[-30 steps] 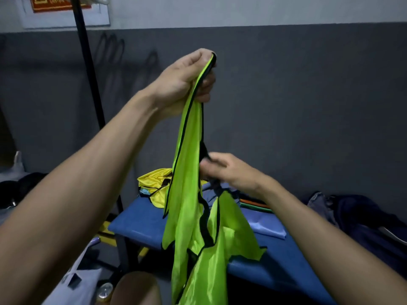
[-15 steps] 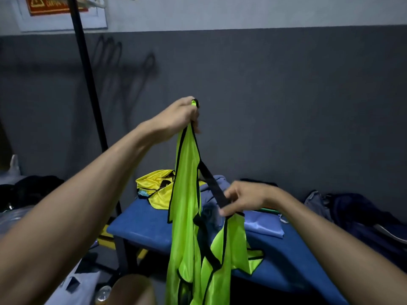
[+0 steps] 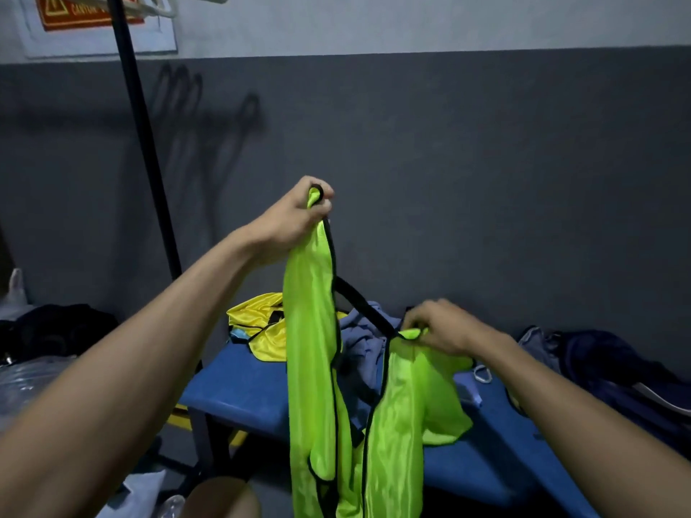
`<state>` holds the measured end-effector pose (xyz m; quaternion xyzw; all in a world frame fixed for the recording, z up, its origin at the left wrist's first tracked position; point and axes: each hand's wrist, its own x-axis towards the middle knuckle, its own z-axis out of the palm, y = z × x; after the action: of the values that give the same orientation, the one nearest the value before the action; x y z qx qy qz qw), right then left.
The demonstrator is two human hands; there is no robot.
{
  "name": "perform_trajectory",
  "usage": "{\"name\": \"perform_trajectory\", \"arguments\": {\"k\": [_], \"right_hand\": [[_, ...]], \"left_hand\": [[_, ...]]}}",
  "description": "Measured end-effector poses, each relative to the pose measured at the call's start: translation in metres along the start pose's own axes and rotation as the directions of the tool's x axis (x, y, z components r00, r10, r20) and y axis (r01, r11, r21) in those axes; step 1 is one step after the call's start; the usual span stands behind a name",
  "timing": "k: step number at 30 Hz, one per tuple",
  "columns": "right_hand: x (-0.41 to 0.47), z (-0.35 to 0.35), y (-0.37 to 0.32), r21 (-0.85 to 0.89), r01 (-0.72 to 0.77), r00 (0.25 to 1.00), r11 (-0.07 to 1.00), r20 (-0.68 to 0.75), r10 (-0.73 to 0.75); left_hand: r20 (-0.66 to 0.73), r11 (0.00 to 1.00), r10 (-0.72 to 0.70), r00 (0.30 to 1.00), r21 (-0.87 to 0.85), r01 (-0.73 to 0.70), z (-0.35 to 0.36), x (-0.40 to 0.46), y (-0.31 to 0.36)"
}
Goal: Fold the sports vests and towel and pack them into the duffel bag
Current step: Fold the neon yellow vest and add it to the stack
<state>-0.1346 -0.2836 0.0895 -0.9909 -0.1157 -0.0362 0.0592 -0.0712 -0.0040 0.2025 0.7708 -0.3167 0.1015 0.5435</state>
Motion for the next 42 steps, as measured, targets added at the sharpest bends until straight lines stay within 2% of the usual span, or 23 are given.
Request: {"name": "perform_trajectory", "arguments": {"k": [1,2,5,7,10,12,14,16,20,22,24,26,28,30,33,36,37,40,41,42], "right_hand": [[0.002,-0.013,-0.006,0.025,0.036,0.995,0.999,-0.096,-0.033],[0.004,-0.026,-0.014,0.04,0.064,0.981,0.997,-0.185,-0.056],[0.01,-0.064,-0.041,0.033,0.131,0.907,0.991,-0.408,-0.106],[0.012,-0.081,-0.053,0.031,0.163,0.89,0.986,-0.436,-0.134],[0.01,-0.097,-0.053,0.054,0.198,0.914,0.979,-0.37,-0.164],[0.005,-0.1,-0.039,0.129,0.225,0.937,0.966,-0.301,-0.178],[-0.002,-0.099,-0.018,0.246,0.212,0.958,0.946,-0.243,-0.152],[-0.008,-0.095,0.003,0.288,0.159,0.97,0.944,-0.225,-0.095],[-0.004,-0.081,0.014,0.13,0.022,0.934,0.991,-0.357,0.026],[-0.003,-0.081,0.002,0.233,0.015,0.881,0.972,-0.463,0.097],[-0.003,-0.086,-0.012,0.496,0.075,0.851,0.865,-0.484,0.205],[-0.005,-0.093,-0.024,0.707,0.134,0.862,0.694,-0.428,0.27],[-0.009,-0.1,-0.035,0.807,0.193,0.886,0.558,-0.388,0.254],[-0.015,-0.105,-0.044,0.846,0.235,0.904,0.478,-0.371,0.212],[-0.021,-0.107,-0.055,0.81,0.321,0.9,0.49,-0.422,0.108],[-0.021,-0.107,-0.06,0.746,0.38,0.885,0.547,-0.465,0.019],[-0.021,-0.107,-0.06,0.736,0.37,0.883,0.567,-0.469,0.032],[-0.022,-0.107,-0.059,0.735,0.338,0.873,0.588,-0.479,0.095],[-0.023,-0.105,-0.058,0.732,0.33,0.874,0.596,-0.476,0.1],[-0.023,-0.104,-0.057,0.73,0.324,0.881,0.601,-0.465,0.09]], "left_hand": [[0.062,0.995,-0.027,0.998,-0.095,0.033,0.005,-0.004,0.003],[0.143,0.996,-0.031,0.989,-0.083,0.043,0.009,-0.008,0.007],[0.434,0.98,-0.023,0.9,0.186,-0.065,0.03,-0.016,0.009],[0.503,0.938,-0.069,0.861,0.328,-0.117,0.047,-0.019,-0.001],[0.47,0.937,-0.08,0.879,0.336,-0.094,0.056,-0.021,-0.01],[0.474,0.949,-0.087,0.876,0.307,-0.072,0.048,-0.022,-0.008],[0.471,0.964,-0.089,0.878,0.263,-0.043,0.035,-0.025,-0.004],[0.473,0.975,-0.091,0.876,0.221,-0.018,0.025,-0.029,0.0],[0.482,0.971,-0.077,0.873,0.234,-0.044,0.028,-0.034,0.009],[0.558,0.989,-0.031,0.829,0.139,-0.056,0.036,-0.041,0.021],[0.574,0.995,0.007,0.819,0.078,-0.064,0.042,-0.044,0.033],[0.518,0.999,0.026,0.855,0.005,-0.034,0.044,-0.044,0.04],[0.489,0.998,0.029,0.872,-0.059,0.0,0.044,-0.044,0.044],[0.465,0.999,0.041,0.885,-0.048,-0.021,0.044,-0.044,0.046],[0.454,0.997,0.072,0.888,-0.037,-0.062,0.048,-0.04,0.043],[0.419,0.991,0.082,0.904,-0.127,-0.031,0.052,-0.034,0.038],[0.403,0.994,0.085,0.911,-0.095,-0.051,0.052,-0.032,0.037],[0.443,0.958,0.048,0.895,0.233,-0.167,0.045,-0.035,0.043],[0.48,0.947,0.027,0.877,0.269,-0.177,0.043,-0.036,0.045],[0.516,0.958,0.018,0.856,0.236,-0.162,0.042,-0.037,0.046]]}}
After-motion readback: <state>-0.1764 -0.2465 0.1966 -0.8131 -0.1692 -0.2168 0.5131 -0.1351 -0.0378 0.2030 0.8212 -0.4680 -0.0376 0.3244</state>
